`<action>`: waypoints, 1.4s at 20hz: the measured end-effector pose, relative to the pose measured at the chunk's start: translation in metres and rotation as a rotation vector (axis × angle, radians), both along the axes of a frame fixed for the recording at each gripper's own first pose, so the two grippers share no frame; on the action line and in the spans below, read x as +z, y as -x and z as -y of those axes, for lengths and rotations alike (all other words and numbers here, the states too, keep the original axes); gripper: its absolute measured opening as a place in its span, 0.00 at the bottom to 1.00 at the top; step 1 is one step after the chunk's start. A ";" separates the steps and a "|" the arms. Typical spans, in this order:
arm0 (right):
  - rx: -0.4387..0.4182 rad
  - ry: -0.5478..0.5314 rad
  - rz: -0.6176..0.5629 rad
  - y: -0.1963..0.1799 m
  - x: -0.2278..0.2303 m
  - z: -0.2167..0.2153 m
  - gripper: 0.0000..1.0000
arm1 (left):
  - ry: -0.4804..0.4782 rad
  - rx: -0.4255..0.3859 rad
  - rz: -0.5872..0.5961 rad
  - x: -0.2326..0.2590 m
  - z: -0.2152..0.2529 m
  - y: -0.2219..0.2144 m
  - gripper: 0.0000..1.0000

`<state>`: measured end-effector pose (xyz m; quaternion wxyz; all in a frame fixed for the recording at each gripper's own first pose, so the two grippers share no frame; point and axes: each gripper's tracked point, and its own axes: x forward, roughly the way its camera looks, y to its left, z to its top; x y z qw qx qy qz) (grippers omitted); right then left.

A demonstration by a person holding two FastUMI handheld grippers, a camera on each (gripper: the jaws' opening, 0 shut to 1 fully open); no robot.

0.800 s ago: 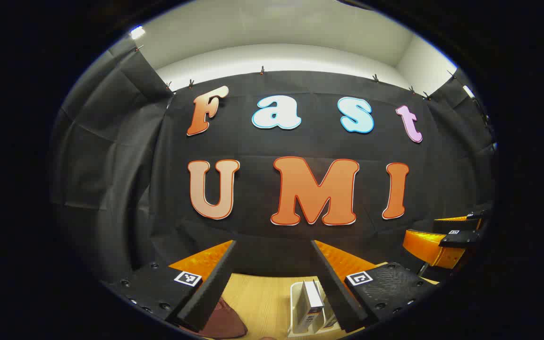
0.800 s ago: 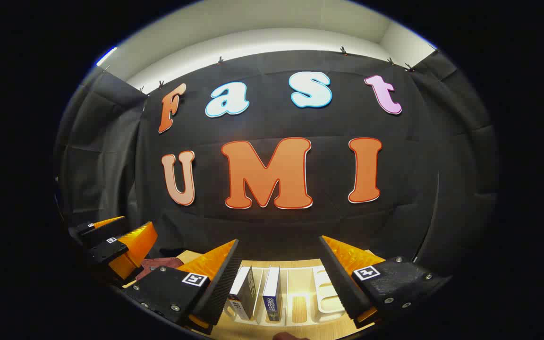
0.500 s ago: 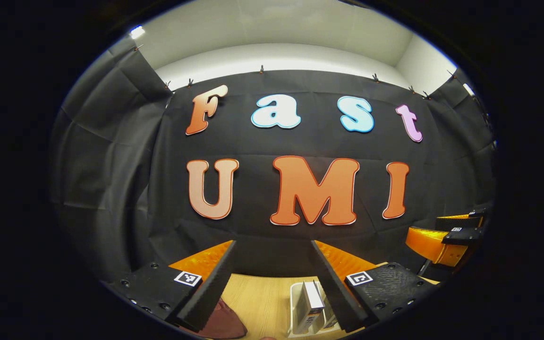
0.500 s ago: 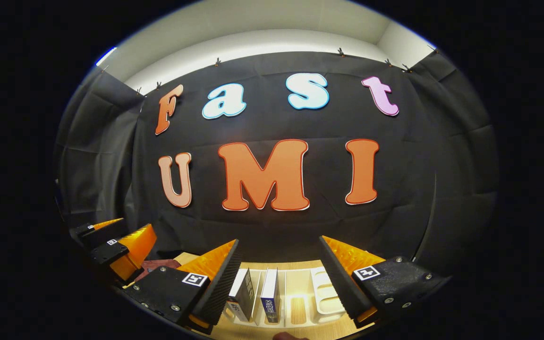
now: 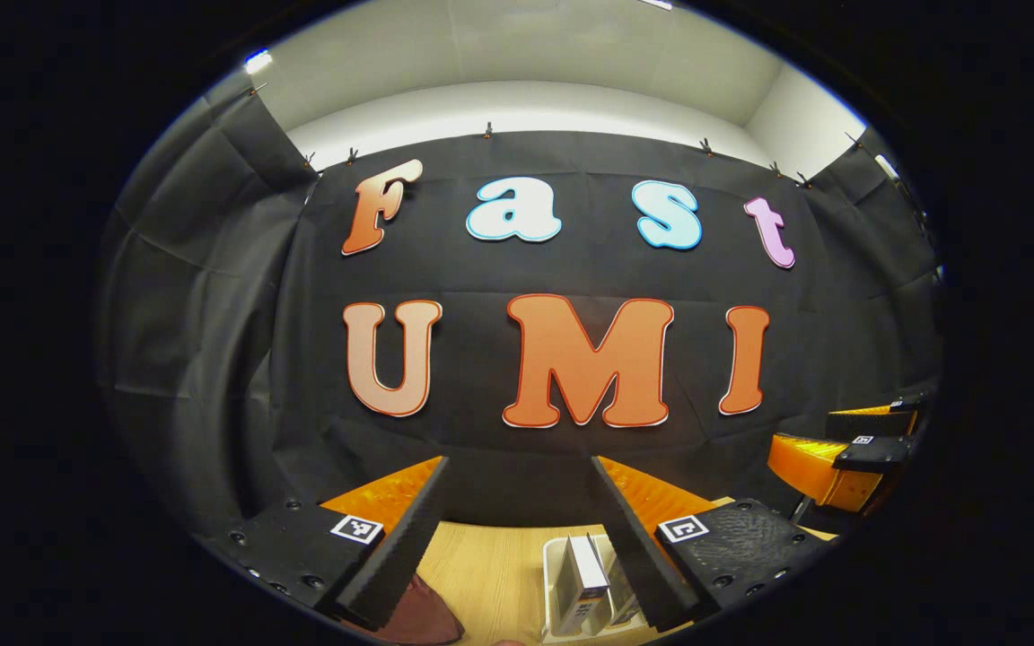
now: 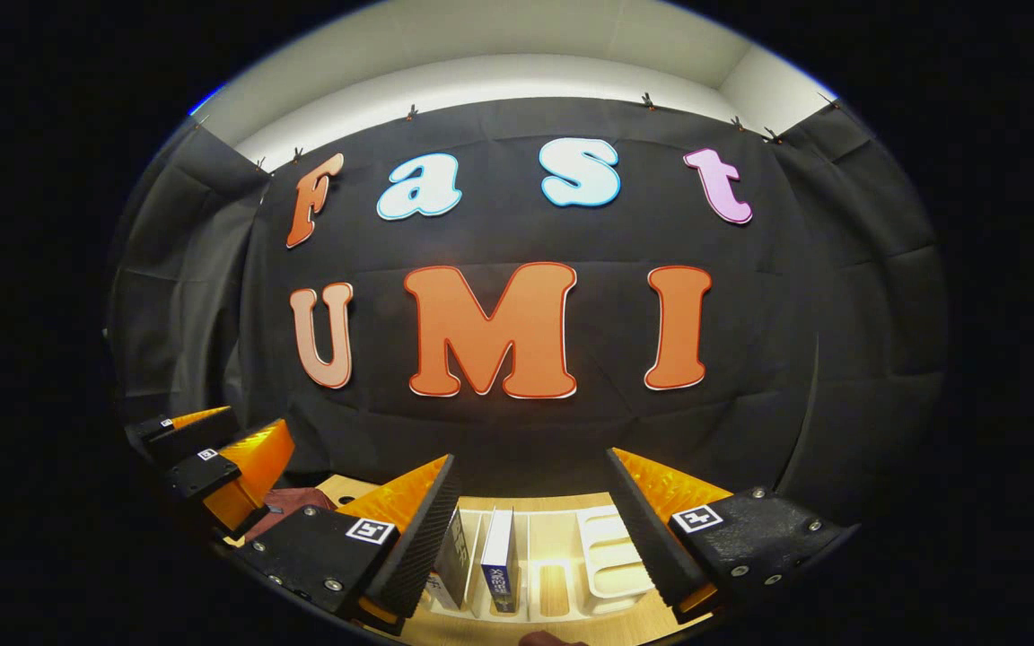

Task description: Open the schoolbag, grab two books from the bookshelf and put them into the schoolbag.

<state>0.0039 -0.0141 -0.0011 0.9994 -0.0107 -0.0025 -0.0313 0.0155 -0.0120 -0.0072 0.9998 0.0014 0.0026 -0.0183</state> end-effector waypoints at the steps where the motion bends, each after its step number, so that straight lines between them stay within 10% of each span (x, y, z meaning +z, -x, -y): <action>1: -0.003 -0.009 0.002 0.000 0.001 0.001 0.96 | 0.001 -0.002 0.000 0.000 0.001 -0.001 0.95; 28: -0.016 0.034 0.022 -0.005 -0.006 0.004 0.96 | -0.041 0.044 0.050 0.012 -0.019 -0.001 0.95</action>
